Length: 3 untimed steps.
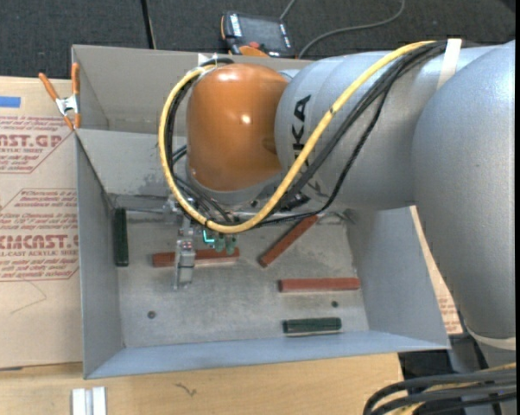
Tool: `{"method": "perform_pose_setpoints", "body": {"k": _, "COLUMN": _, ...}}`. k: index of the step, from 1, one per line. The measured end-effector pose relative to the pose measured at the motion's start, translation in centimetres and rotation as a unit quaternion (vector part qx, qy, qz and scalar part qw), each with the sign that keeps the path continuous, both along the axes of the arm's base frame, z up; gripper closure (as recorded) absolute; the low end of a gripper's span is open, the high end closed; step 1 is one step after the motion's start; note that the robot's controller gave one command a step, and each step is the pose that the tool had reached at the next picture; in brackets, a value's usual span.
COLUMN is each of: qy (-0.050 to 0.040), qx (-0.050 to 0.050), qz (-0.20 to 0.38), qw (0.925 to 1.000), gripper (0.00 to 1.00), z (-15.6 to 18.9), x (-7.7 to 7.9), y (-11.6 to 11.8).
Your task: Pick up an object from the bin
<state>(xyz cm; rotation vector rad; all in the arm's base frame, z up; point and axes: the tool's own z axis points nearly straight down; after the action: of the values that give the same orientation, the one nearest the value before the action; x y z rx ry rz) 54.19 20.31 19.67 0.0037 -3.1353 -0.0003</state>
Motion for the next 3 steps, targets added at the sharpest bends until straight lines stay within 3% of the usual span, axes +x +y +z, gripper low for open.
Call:
{"method": "perform_pose_setpoints", "body": {"k": 1, "qy": -0.0006, "qx": -0.001, "qz": 0.064, "qw": 0.9980, "gripper": 0.00, "z": -13.2, "x": 3.8, "y": -1.4}}
{"method": "perform_pose_setpoints", "body": {"k": 2, "qy": -0.0039, "qx": 0.001, "qz": 0.063, "qw": 0.9980, "gripper": 1.00, "z": -12.7, "x": 4.0, "y": -1.3}}
{"method": "perform_pose_setpoints", "body": {"k": 3, "qy": -0.0077, "qx": 0.001, "qz": 0.096, "qw": 0.9954, "gripper": 1.00, "z": -2.0, "x": 1.9, "y": -1.8}}
